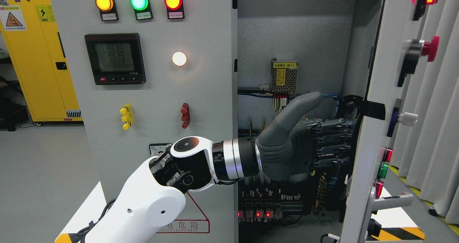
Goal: Open door with both hands
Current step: 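Push the ajar button door outward with the left hand, swinging it open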
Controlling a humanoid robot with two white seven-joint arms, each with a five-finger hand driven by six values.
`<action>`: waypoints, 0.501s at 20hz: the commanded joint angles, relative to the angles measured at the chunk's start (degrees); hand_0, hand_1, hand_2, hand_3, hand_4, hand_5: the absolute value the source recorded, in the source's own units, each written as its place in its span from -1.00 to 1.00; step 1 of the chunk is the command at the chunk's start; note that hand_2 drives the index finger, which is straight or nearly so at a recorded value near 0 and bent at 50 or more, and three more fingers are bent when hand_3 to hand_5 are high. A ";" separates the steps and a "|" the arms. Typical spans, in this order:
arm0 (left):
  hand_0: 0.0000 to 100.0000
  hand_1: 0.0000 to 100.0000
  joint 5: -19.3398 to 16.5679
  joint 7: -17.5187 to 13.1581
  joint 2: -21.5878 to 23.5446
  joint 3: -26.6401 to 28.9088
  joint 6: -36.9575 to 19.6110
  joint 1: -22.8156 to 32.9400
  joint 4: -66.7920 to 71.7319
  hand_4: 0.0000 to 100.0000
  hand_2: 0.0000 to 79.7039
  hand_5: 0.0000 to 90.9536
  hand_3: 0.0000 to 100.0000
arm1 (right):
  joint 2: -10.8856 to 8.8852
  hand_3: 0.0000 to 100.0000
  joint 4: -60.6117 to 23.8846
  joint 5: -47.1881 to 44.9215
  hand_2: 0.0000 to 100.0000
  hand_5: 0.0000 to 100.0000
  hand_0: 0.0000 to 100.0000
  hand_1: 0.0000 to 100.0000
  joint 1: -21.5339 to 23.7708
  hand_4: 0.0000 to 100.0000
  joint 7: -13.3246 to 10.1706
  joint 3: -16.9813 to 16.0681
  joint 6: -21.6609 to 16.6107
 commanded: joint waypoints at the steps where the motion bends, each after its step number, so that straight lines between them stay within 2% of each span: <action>1: -1.00 -1.00 -0.02 2.48 -2.27 -0.23 0.02 0.20 -3.03 -1.00 -1.00 -1.00 -1.00 | 0.00 -1.00 0.00 0.00 -1.00 -1.00 -0.56 -1.00 0.00 -1.00 0.14 1.14 0.01; 5: -1.00 -1.00 -0.02 6.18 -3.33 -0.14 0.02 0.20 -3.56 -1.00 -1.00 -1.00 -1.00 | 0.00 -1.00 0.00 0.00 -1.00 -1.00 -0.56 -1.00 0.00 -1.00 0.06 1.14 0.01; 10: -1.00 -1.00 -0.02 6.54 -5.79 -0.23 0.11 0.20 -3.74 -1.00 -1.00 -1.00 -1.00 | 0.00 -1.00 0.00 0.00 -1.00 -1.00 -0.56 -1.00 0.00 -1.00 0.14 1.14 0.01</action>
